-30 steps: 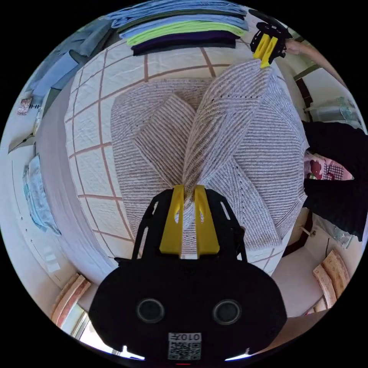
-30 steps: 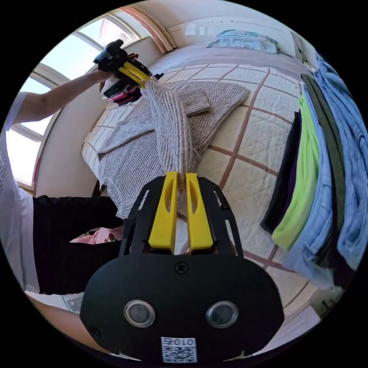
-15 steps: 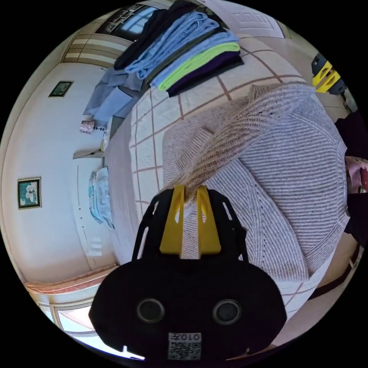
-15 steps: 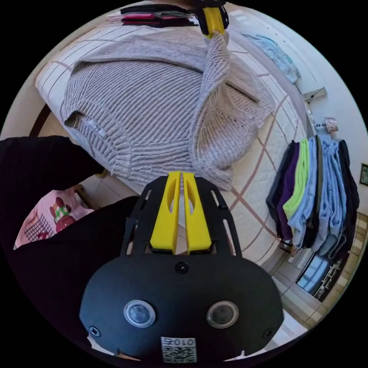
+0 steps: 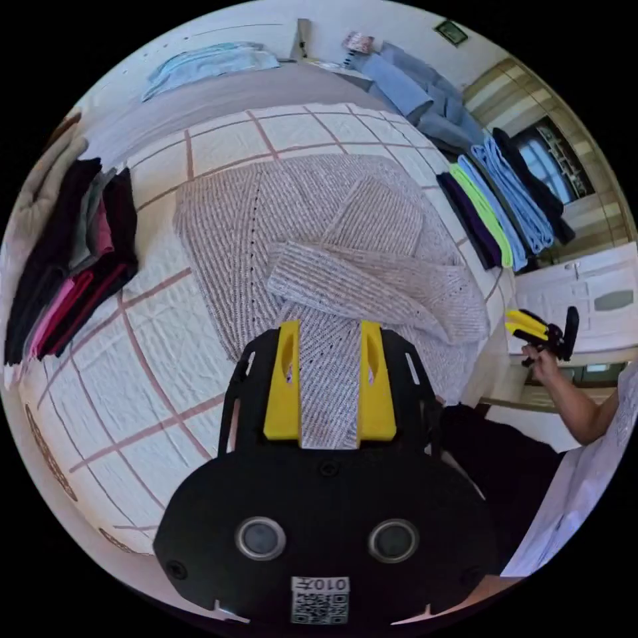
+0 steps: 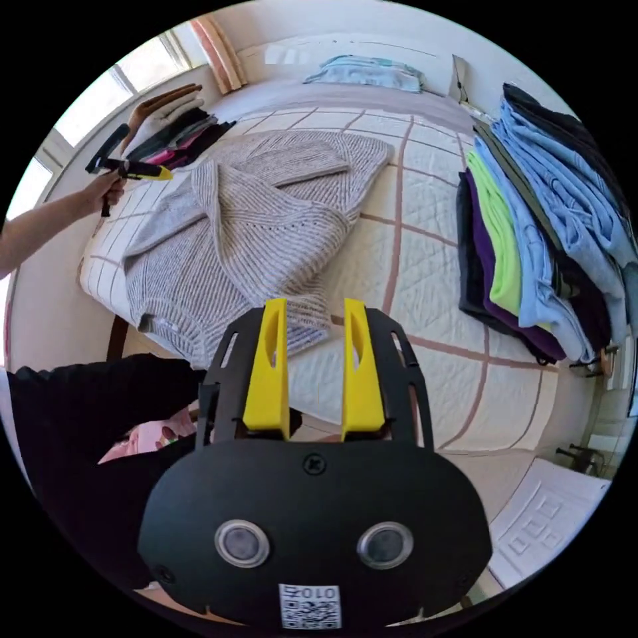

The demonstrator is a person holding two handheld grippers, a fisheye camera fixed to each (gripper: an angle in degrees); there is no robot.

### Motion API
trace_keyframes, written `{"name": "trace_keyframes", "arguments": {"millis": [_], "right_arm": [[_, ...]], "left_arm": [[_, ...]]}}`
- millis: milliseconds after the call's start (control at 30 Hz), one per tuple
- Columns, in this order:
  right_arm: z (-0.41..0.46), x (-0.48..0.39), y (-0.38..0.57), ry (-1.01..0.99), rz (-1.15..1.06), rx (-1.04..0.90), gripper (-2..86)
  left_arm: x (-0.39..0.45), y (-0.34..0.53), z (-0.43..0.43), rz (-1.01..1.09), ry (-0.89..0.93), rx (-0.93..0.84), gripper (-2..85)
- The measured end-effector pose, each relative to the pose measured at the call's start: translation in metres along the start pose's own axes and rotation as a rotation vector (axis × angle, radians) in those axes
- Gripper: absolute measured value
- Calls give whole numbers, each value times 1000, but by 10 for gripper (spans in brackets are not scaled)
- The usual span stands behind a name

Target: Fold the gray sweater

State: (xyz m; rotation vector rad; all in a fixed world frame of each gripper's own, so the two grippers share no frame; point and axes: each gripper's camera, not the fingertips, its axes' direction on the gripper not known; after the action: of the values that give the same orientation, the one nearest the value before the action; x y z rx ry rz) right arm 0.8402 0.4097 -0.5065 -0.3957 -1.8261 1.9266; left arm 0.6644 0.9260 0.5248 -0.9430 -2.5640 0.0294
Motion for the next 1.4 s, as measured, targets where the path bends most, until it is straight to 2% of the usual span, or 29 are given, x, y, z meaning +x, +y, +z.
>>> {"name": "trace_keyframes", "arguments": {"millis": [67, 167, 300, 367, 433, 533, 600, 667, 767, 933, 1000, 1067, 1133, 1300, 1367, 1400], "right_arm": [[29, -10, 5, 108, -188, -139, 140], [55, -22, 5, 149, -316, -207, 120], [48, -14, -15, 128, -248, -136, 54], [40, -12, -24, 169, -200, -197, 46], [35, -8, -17, 215, -134, -231, 43], [49, 0, 9, 143, 4, -292, 41], [61, -9, 17, 159, -25, -300, 40], [67, -25, 19, 276, -120, -290, 40], [60, -27, 28, 321, -137, -245, 41], [38, -1, 47, 136, -12, -308, 39], [25, 11, 52, 64, 57, -290, 31], [5, 20, 50, 135, 120, -224, 28], [-5, 22, 41, 173, 124, -165, 28], [-5, 25, -4, 161, 47, -57, 31], [3, 28, -31, 165, -24, -3, 46], [5, 28, -38, 161, -61, 12, 54]], "left_arm": [[-18, 3, 3, -58, 2, 9, 130], [-41, -1, 16, -111, 57, 11, 127], [-71, -12, 30, -192, 115, 14, 107], [-75, -21, 36, -190, 112, -22, 81], [-79, -26, 34, -201, 22, -33, 26], [-83, -22, 21, -155, 28, 71, 9], [-88, -11, 17, -156, 14, 98, 9], [-102, 5, 18, -201, 19, 91, 14], [-127, 37, 8, -298, 84, 131, 48], [-130, 57, -13, -442, 96, 144, 120], [-122, 54, -11, -484, 102, 142, 132], [-110, 45, -2, -524, 96, 131, 138], [-93, 27, 13, -547, 6, 101, 138], [-82, 3, 38, -523, -270, -14, 99], [-82, 7, 30, -512, -266, 2, 71], [-82, 17, 15, -502, -230, 70, 54]]}}
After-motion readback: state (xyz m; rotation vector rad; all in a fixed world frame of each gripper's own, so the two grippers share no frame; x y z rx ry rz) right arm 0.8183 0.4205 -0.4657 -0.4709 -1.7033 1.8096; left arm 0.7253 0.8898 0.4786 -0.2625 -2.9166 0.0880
